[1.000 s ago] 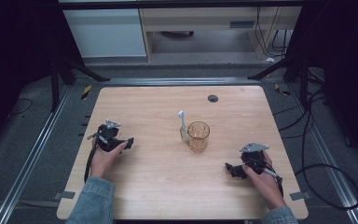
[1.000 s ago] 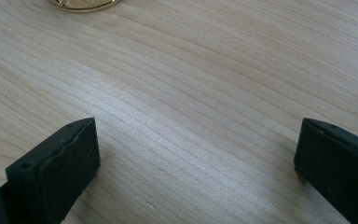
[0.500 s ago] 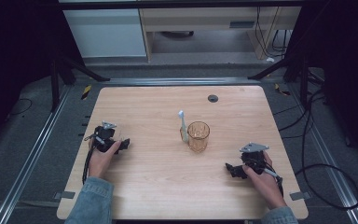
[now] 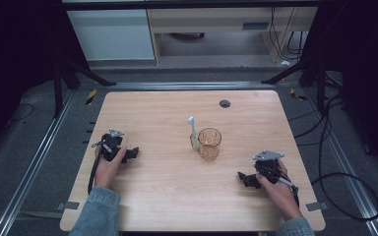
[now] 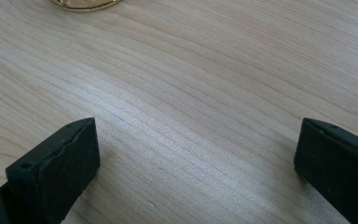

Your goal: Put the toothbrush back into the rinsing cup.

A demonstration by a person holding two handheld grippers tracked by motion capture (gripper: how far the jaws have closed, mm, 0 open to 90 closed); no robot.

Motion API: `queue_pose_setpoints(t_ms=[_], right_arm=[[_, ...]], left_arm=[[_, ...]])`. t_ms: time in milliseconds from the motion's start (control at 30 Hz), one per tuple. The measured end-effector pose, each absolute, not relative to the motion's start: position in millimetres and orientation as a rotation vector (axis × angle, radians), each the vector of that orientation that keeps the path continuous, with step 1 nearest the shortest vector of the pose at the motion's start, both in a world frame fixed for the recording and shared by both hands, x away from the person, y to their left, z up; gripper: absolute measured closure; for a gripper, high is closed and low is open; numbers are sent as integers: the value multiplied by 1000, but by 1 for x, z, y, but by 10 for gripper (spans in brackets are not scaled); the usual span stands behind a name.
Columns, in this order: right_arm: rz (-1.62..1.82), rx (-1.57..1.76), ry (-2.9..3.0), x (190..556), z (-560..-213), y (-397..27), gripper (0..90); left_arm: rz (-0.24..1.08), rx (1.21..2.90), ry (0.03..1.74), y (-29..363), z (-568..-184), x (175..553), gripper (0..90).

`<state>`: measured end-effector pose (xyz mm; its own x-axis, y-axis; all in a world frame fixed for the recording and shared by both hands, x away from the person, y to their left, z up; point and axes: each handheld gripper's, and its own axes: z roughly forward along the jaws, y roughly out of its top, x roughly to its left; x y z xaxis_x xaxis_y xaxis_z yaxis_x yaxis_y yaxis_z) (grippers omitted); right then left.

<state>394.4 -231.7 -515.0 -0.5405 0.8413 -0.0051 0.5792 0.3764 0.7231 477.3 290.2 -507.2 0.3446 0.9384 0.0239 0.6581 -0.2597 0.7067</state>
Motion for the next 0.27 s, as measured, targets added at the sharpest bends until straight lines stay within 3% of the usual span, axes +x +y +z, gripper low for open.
queue_pose_setpoints(t_ms=[267], right_arm=[[967,1235,2269,394,-515,-232,4]], left_arm=[[613,2000,1395,290,-509,478,1]])
